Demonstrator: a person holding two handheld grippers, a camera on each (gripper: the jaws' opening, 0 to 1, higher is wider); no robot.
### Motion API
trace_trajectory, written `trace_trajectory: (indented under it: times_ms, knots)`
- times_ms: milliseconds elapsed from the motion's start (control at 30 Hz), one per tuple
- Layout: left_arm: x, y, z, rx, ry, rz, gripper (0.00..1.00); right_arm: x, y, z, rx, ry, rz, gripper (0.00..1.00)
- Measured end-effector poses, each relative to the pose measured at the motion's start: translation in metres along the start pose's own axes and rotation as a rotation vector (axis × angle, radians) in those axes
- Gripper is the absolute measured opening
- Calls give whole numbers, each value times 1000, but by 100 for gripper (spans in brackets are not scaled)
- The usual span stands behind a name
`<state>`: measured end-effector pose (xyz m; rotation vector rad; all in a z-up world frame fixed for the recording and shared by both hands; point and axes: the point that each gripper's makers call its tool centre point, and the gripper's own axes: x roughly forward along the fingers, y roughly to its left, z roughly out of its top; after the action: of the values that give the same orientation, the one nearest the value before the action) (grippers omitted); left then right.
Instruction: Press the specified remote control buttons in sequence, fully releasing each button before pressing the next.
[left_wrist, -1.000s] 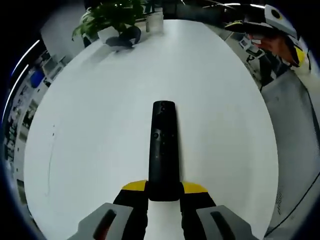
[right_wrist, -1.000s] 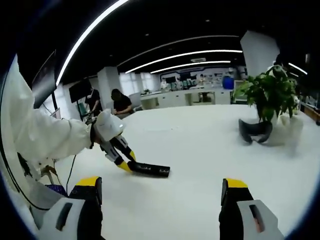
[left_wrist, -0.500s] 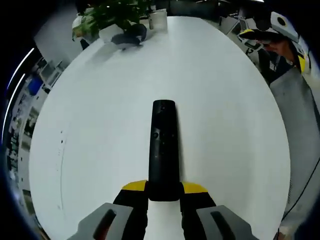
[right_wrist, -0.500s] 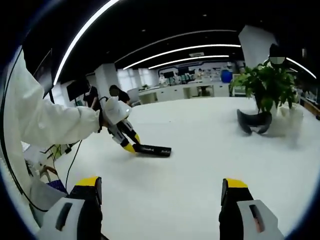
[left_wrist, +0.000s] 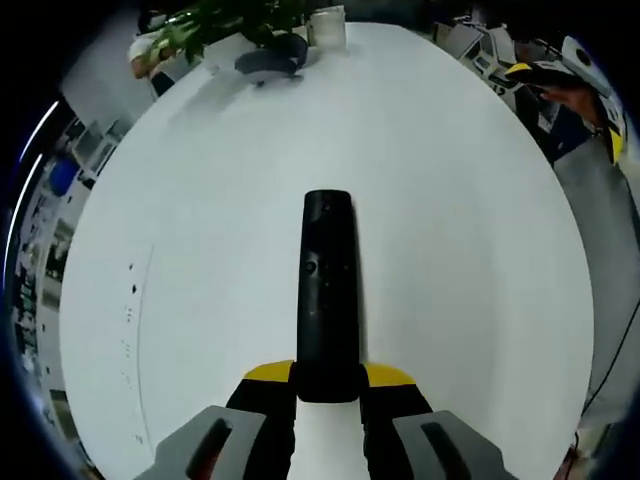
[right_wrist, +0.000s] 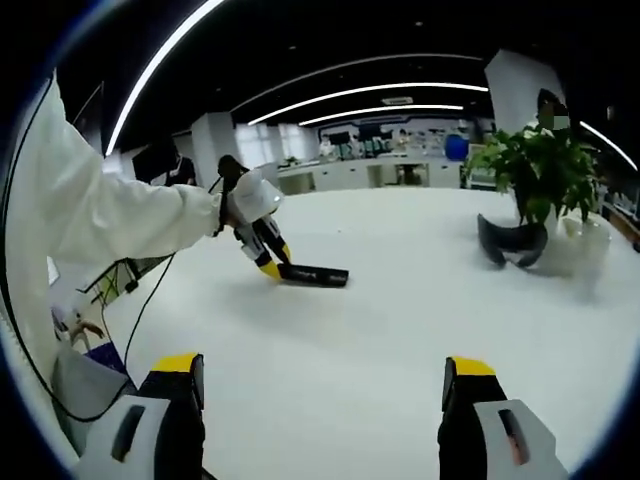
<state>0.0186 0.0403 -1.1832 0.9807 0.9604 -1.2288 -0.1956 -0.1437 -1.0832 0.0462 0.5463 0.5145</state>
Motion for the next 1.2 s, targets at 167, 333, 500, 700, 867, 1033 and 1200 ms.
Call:
trace_trajectory:
  times_ms: [167,333,500,700,867,1033,1200]
  knots:
    - [2,11,0,17,26,-1,22,1,2,2,-36,3,-3,99]
    - [5,17,-3,44,46,-2,22,2,6,2,-84,18,6,99]
    - [7,20,-6,62,55,-5,22,-1,6,5,-106,18,5,99]
    - [6,17,-7,131,22,-26,23,-4,10,9,-107,9,2,99]
    - [5,23,-8,73,38,13,28,-7,14,13,-119,-5,1,99]
    - [2,31,-11,-51,47,95,37,-15,15,18,-129,-26,-13,99]
    - [-2,23,-16,-153,39,115,48,-22,15,24,-106,-58,-20,99]
